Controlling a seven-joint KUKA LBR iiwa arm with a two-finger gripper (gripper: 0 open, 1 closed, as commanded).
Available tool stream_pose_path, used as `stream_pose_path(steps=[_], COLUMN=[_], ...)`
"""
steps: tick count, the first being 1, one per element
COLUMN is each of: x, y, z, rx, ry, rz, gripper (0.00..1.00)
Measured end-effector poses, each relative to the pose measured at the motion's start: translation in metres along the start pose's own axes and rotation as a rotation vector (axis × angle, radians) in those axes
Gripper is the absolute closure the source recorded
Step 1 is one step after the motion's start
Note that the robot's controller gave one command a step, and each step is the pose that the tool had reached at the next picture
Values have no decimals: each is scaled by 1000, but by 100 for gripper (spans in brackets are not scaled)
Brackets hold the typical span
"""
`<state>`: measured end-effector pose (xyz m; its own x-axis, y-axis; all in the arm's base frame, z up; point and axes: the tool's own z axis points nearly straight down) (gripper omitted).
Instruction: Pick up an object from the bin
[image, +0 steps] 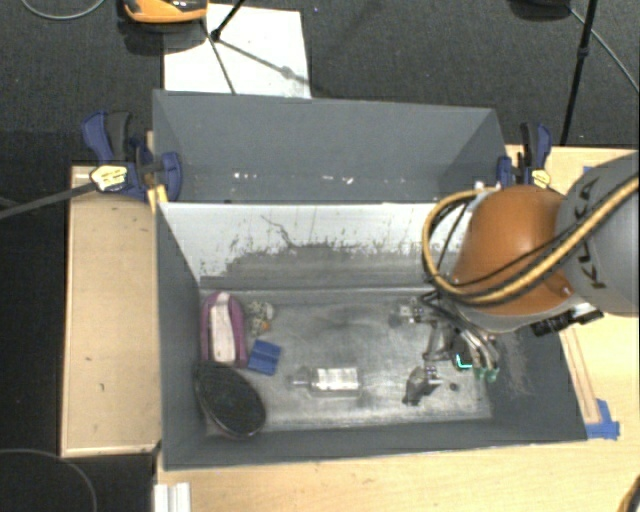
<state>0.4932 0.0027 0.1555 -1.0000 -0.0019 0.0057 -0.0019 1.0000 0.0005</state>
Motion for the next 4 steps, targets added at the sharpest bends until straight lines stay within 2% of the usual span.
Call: stream_pose_path(steps=[1, 2, 3, 4], x=[0, 2, 4, -17], y=[46, 63, 62, 64], z=[66, 84, 84, -79], rx=[-1, 1, 1, 1], ry=[-2, -11, -3, -18], rz=[-271, -274, -272, -252], gripper=[0, 0, 100, 100])
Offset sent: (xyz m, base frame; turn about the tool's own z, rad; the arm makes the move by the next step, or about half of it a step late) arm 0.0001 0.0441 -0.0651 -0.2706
